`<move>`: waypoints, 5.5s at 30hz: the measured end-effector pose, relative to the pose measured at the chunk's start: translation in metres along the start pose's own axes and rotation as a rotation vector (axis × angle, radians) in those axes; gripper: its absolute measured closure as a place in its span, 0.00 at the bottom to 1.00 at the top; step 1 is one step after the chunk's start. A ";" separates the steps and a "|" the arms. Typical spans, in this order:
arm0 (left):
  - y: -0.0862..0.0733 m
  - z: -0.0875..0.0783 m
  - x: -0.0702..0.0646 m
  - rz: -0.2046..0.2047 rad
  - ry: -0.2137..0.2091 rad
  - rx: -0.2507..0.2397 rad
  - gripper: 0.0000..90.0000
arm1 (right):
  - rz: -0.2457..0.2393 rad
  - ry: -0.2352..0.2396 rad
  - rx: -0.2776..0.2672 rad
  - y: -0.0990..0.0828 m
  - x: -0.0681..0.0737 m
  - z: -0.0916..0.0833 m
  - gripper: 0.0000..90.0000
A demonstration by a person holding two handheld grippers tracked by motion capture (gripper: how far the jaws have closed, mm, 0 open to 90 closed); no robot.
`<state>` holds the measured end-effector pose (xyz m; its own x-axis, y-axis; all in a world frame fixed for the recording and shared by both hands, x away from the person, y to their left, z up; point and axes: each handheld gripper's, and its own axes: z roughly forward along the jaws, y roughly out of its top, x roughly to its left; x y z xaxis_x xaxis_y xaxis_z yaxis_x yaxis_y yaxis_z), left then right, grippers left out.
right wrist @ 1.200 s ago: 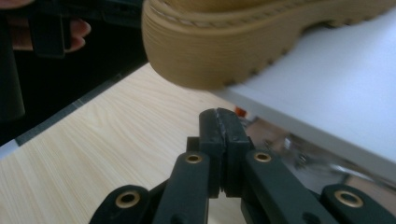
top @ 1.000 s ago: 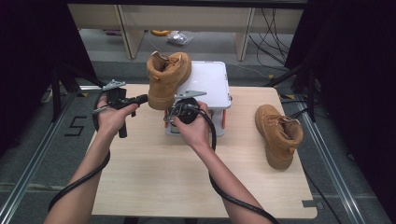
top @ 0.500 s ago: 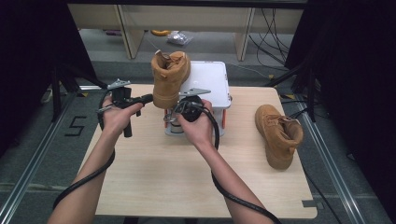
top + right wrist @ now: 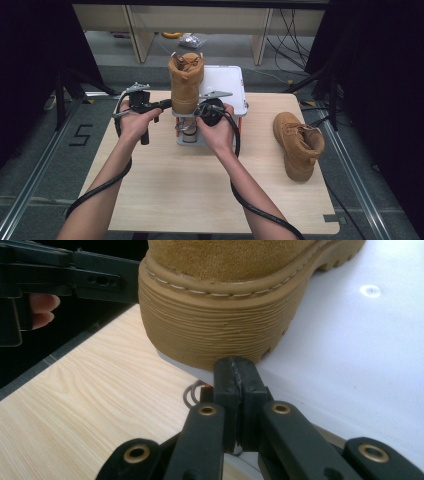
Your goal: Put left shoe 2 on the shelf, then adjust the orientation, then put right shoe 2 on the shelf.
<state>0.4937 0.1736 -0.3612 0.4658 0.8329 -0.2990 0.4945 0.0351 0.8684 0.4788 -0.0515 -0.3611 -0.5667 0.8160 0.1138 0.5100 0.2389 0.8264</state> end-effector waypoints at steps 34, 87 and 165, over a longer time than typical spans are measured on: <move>-0.060 -0.046 0.010 0.070 0.068 -0.093 0.72 | 0.108 -0.127 0.003 -0.038 -0.077 -0.080 0.70; -0.149 -0.077 0.020 0.048 0.124 -0.073 0.64 | 0.262 -0.364 0.117 -0.089 -0.204 -0.192 0.64; -0.158 -0.074 0.024 0.024 0.121 -0.043 0.63 | 0.733 -0.308 0.522 -0.114 -0.272 -0.180 0.92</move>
<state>0.3727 0.2294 -0.4764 0.3838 0.8943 -0.2301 0.4514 0.0356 0.8916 0.4584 -0.3960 -0.3867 0.1665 0.9410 0.2945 0.9379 -0.2433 0.2474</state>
